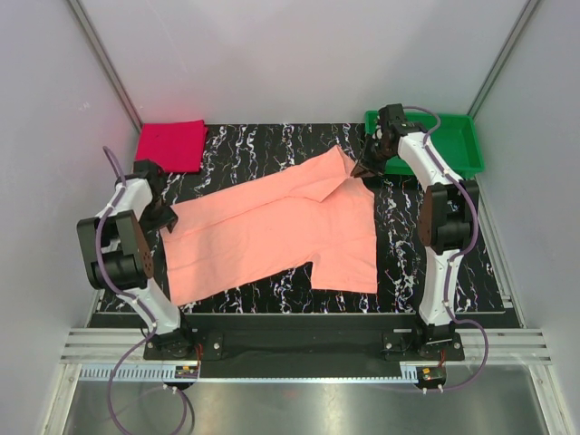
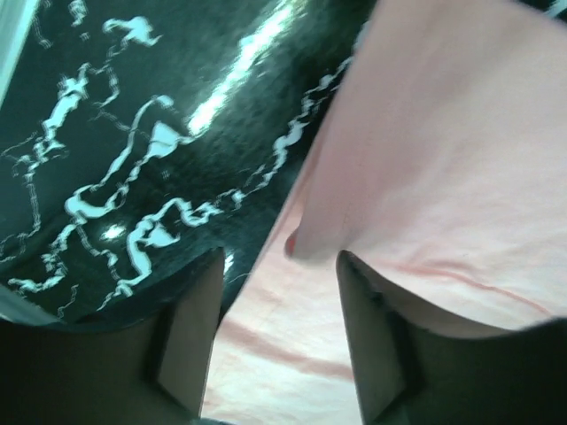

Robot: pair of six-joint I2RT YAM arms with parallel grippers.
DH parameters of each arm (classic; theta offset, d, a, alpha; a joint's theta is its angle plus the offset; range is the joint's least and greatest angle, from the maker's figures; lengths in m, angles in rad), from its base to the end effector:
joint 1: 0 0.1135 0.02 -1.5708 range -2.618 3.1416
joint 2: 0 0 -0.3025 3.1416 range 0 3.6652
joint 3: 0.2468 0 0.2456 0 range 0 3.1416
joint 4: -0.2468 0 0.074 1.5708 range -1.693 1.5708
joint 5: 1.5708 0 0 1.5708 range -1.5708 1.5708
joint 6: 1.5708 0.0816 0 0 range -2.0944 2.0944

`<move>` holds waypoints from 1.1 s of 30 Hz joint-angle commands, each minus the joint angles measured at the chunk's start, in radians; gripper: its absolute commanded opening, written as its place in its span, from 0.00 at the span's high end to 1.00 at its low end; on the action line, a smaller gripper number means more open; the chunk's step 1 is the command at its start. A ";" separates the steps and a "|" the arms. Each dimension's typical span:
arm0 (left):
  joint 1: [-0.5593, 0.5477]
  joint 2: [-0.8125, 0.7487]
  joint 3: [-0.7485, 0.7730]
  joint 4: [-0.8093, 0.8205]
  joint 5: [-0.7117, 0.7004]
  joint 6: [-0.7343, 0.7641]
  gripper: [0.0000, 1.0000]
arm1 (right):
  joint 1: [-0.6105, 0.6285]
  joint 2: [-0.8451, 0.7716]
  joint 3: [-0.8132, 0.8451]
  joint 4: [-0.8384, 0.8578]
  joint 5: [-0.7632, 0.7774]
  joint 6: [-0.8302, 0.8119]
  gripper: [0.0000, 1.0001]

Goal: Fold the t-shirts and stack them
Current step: Fold the tshirt

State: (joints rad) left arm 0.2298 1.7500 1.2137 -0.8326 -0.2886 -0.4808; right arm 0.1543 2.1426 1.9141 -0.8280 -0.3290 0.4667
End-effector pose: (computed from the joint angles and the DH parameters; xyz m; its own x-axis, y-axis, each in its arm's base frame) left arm 0.3256 0.1000 0.1919 -0.7191 -0.6235 -0.3067 -0.6840 0.7129 0.1545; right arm 0.4936 0.1035 0.2407 -0.9044 0.2903 -0.3128 0.1169 0.8735 0.4725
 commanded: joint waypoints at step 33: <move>0.022 0.057 0.126 0.098 0.218 -0.042 0.74 | 0.034 0.497 0.603 0.237 -0.031 -0.019 0.46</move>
State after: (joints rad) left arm 0.2260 1.8023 1.3090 -0.7563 -0.0830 -0.5209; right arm 0.1814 2.6099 2.4760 -0.6647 -0.3313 0.4229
